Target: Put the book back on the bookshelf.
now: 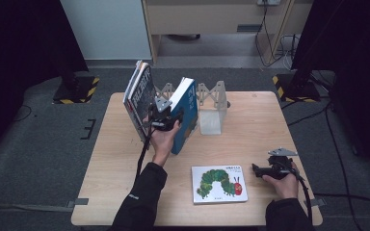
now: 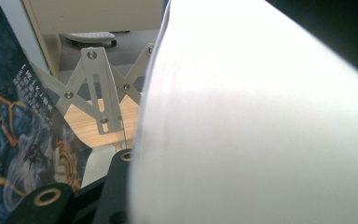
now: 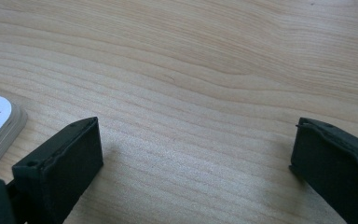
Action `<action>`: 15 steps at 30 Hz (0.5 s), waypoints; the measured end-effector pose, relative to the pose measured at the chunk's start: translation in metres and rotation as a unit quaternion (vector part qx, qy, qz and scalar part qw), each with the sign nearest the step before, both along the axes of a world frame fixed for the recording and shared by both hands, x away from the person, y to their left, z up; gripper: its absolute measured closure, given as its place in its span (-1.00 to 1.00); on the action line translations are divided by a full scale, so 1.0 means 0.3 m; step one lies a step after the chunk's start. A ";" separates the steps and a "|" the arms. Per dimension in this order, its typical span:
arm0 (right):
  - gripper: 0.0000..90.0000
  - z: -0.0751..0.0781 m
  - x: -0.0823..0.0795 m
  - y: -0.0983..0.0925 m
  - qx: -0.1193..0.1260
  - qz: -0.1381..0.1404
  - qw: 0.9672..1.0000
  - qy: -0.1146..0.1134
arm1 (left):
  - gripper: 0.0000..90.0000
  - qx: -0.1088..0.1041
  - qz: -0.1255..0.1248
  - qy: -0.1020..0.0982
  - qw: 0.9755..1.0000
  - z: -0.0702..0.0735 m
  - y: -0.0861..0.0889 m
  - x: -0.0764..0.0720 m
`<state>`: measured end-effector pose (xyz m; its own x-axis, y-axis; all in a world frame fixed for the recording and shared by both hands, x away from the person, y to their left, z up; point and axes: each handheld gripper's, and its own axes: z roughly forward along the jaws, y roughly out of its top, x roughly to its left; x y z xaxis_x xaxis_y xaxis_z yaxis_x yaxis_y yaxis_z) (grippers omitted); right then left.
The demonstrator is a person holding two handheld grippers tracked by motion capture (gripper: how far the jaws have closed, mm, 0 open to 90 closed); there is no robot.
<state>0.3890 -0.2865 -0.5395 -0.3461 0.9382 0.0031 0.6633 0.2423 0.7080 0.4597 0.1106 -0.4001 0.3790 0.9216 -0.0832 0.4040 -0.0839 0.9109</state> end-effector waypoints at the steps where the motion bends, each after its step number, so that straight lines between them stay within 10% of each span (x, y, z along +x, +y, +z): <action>1: -0.95 0.000 0.000 0.000 0.000 0.000 1.000 0.000 | 0.32 0.000 0.000 0.000 1.000 0.000 0.000 0.000; 15: -0.95 0.000 0.000 0.000 0.000 0.000 1.000 0.000 | 0.34 0.006 0.036 -0.036 0.999 -0.025 -0.047 -0.021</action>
<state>0.3890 -0.2865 -0.5395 -0.3452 0.9385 0.0039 0.6640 0.2413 0.7078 0.4534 0.0967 -0.4078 0.3171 0.9472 -0.0475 0.3436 -0.0680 0.9367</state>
